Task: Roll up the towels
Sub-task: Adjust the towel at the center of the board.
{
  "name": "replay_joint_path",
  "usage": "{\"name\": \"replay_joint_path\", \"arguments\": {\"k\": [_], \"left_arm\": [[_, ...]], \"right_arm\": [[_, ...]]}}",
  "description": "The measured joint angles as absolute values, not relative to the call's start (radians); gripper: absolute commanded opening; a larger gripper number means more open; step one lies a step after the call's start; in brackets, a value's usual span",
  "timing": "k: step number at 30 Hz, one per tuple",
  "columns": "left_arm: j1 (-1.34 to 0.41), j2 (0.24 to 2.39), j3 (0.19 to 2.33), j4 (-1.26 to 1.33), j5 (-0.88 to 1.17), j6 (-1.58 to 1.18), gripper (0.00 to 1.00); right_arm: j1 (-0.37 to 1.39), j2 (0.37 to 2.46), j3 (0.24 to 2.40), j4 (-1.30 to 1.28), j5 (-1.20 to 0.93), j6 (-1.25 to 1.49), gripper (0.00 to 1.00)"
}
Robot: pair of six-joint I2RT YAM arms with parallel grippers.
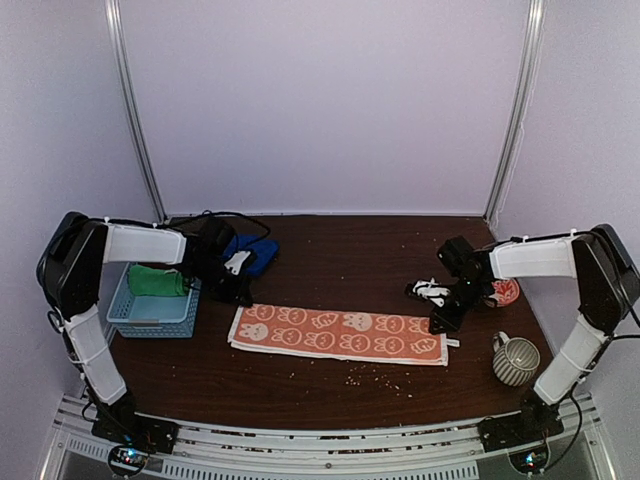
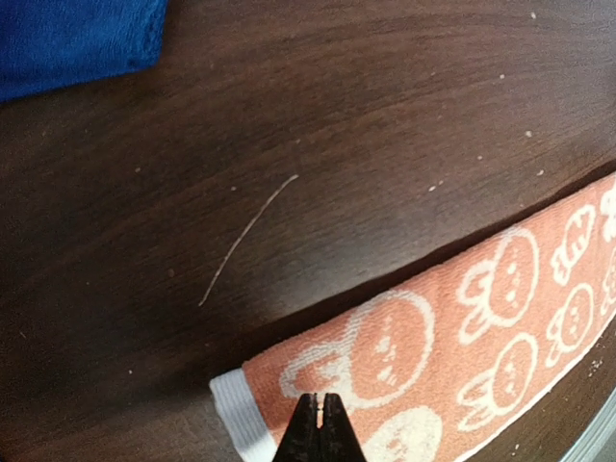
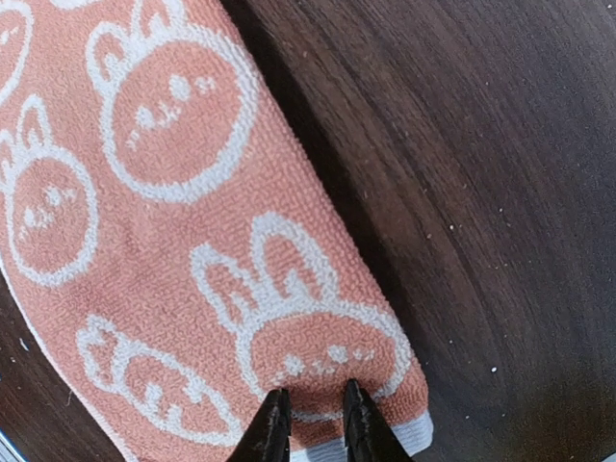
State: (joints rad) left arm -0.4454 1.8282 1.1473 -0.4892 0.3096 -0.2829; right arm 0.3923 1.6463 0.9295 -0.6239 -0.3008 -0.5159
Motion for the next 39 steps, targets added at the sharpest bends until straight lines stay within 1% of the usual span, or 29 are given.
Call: {"name": "replay_joint_path", "arguments": {"k": [7, 15, 21, 22, 23, 24, 25, 26, 27, 28, 29, 30, 31, 32, 33, 34, 35, 36, 37, 38, 39], "left_arm": [[-0.445, 1.872, 1.119, -0.456, 0.292, -0.287, 0.0], [-0.449, 1.87, 1.111, -0.425, 0.254, -0.315, 0.0], [-0.464, 1.826, 1.103, -0.425, 0.182, -0.352, 0.0], [-0.467, 1.803, 1.103, -0.426, 0.171, -0.354, 0.0], [-0.472, 1.785, 1.103, -0.425, 0.164, -0.354, 0.0], [-0.477, 1.764, 1.103, -0.424, 0.157, -0.354, 0.0], [-0.485, 1.739, 1.103, -0.419, 0.154, -0.354, 0.0], [-0.493, 1.716, 1.103, -0.413, 0.151, -0.354, 0.04], [-0.501, 1.696, 1.103, -0.406, 0.149, -0.354, 0.26], [-0.507, 1.684, 1.103, -0.399, 0.144, -0.353, 0.53], [-0.514, 1.674, 1.098, -0.385, 0.136, -0.353, 0.67], [-0.521, 1.666, 1.088, -0.365, 0.131, -0.361, 0.69], [-0.526, 1.662, 1.075, -0.355, 0.125, -0.366, 0.66], [-0.53, 1.661, 1.061, -0.348, 0.12, -0.369, 0.57], [-0.535, 1.661, 1.046, -0.342, 0.115, -0.379, 0.36], [-0.54, 1.661, 1.032, -0.34, 0.11, -0.382, 0.11], [-0.544, 1.661, 1.019, -0.337, 0.109, -0.385, 0.0], [-0.547, 1.662, 1.008, -0.335, 0.11, -0.387, 0.0], [-0.55, 1.663, 1.001, -0.329, 0.113, -0.386, 0.0], [-0.553, 1.665, 0.995, -0.321, 0.118, -0.385, 0.0], [-0.558, 1.668, 0.992, -0.31, 0.122, -0.382, 0.0]], "right_arm": [[0.393, 1.729, 1.012, -0.608, -0.205, -0.517, 0.2], [0.39, 1.895, 1.23, -0.588, -0.077, -0.529, 0.21], [0.386, 1.945, 1.387, -0.629, -0.087, -0.514, 0.26], [0.386, 1.935, 1.416, -0.639, -0.107, -0.501, 0.29], [0.385, 1.926, 1.427, -0.64, -0.116, -0.489, 0.42], [0.383, 1.912, 1.436, -0.638, -0.13, -0.474, 0.66], [0.38, 1.89, 1.436, -0.632, -0.145, -0.448, 0.96], [0.375, 1.871, 1.435, -0.632, -0.158, -0.423, 0.99], [0.366, 1.853, 1.434, -0.631, -0.175, -0.399, 1.0], [0.355, 1.846, 1.434, -0.633, -0.19, -0.386, 1.0], [0.34, 1.842, 1.436, -0.639, -0.21, -0.374, 1.0], [0.322, 1.845, 1.44, -0.655, -0.237, -0.367, 1.0], [0.31, 1.852, 1.447, -0.674, -0.258, -0.359, 1.0], [0.295, 1.864, 1.459, -0.704, -0.287, -0.353, 0.96], [0.284, 1.872, 1.468, -0.726, -0.312, -0.351, 0.83], [0.278, 1.876, 1.469, -0.739, -0.334, -0.351, 0.66], [0.276, 1.877, 1.466, -0.754, -0.365, -0.353, 0.44], [0.277, 1.876, 1.46, -0.765, -0.389, -0.359, 0.34], [0.281, 1.872, 1.447, -0.768, -0.414, -0.359, 0.29], [0.282, 1.87, 1.433, -0.77, -0.427, -0.358, 0.24], [0.284, 1.87, 1.419, -0.772, -0.432, -0.355, 0.22]]}}
